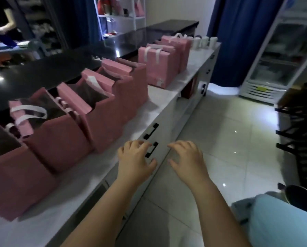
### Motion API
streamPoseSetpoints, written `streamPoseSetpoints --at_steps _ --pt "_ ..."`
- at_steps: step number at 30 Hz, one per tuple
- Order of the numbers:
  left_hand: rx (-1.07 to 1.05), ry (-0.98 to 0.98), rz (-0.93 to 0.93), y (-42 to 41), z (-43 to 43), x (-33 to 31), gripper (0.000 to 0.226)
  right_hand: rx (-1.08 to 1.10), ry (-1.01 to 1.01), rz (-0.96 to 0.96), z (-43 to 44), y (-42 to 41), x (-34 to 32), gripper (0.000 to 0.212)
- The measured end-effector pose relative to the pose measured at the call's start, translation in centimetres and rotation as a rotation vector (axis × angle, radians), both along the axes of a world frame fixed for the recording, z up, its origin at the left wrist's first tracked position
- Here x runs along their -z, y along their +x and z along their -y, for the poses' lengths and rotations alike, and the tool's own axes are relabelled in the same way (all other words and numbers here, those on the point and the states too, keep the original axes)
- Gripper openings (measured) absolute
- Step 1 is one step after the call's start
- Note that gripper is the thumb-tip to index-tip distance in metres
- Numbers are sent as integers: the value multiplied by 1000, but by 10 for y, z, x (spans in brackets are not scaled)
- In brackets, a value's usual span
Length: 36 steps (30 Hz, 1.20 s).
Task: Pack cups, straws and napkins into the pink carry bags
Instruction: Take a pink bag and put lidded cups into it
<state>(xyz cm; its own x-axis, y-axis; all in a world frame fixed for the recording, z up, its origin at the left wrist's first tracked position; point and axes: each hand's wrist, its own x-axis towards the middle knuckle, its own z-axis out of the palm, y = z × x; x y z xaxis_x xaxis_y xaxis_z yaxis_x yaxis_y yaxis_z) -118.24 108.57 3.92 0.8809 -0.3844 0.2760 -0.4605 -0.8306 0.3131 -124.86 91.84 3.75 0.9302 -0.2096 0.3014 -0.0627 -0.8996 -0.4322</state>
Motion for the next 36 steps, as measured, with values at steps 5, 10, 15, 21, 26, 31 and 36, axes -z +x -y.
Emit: streamPoseSetpoints --at_steps 5,10,15,21,26,31,36 --pt "174 -18 -88 36 79 19 51 152 17 -78 60 12 20 43" --pt "279 -60 -79 100 148 26 51 264 -50 -94 121 57 21 45" --pt "338 -63 -44 200 226 15 52 322 -139 -130 189 142 7 44" --pt "358 -63 -45 304 313 9 52 369 -196 -182 266 238 1 48" --pt "402 -20 -91 349 380 21 52 354 -148 -306 324 284 15 53" --pt "316 -46 -100 408 458 22 53 324 -141 -256 416 339 13 52" --pt "189 -77 -44 467 547 10 58 197 -193 -193 518 413 1 51"
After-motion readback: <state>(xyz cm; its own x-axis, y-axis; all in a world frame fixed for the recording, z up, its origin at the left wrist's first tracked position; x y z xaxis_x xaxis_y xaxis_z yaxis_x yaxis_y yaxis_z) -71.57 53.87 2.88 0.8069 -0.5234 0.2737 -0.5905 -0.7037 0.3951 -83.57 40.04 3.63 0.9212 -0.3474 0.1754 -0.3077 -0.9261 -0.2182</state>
